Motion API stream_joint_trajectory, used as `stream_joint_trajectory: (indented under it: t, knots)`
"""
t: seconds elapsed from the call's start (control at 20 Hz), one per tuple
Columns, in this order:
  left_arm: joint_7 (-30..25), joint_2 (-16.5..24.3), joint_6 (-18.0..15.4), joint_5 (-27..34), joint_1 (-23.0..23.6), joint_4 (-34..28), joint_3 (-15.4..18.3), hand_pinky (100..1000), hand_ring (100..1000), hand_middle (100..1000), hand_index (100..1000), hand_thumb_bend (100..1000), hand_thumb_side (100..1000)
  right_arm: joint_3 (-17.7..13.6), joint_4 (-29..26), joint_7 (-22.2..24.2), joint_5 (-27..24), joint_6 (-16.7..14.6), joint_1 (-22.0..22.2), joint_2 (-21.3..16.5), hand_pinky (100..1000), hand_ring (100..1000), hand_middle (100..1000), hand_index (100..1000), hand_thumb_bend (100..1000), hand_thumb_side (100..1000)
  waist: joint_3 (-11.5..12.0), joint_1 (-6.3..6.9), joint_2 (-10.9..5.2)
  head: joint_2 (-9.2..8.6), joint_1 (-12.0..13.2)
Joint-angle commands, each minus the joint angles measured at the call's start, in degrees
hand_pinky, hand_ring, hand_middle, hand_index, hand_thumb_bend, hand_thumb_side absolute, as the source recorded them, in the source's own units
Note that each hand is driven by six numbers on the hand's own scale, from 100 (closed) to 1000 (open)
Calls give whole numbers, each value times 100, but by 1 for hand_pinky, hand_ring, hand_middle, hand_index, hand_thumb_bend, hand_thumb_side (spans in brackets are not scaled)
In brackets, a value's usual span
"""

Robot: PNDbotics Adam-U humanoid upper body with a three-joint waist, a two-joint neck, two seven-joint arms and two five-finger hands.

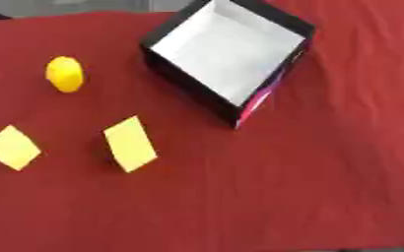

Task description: Pick up objects on the table and place them in the box.

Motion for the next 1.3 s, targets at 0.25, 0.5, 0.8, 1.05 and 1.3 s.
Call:
stream_joint_trajectory:
  t: [0.25,0.5,0.8,1.05,1.3]
  knots:
    - [8,283,83,3,16,-75,99,819,794,771,922,485,676,-85,-153,-63,64,71,-88,-151,892,851,817,906,489,547,36,-26,-15,8,26]
    - [-39,338,188,-35,52,-24,96,827,801,781,927,477,683,-75,-152,-87,118,135,-94,-132,899,851,815,906,487,546,58,-51,-34,8,3]
    - [-894,1047,1315,-1378,22,-66,-28,845,818,795,934,477,688,-82,-169,-112,154,177,9,-250,897,849,814,905,484,546,100,-40,-63,39,-56]
    - [-2933,1747,2223,-2025,84,-306,-213,881,856,831,955,453,718,-65,-181,-141,201,242,187,-622,895,849,813,902,477,555,165,0,-54,41,-90]
    - [-4479,2247,2582,-2808,178,-424,-285,899,877,854,957,507,650,-197,-117,-278,206,343,204,-1133,894,851,815,901,452,564,199,15,-48,41,-159]
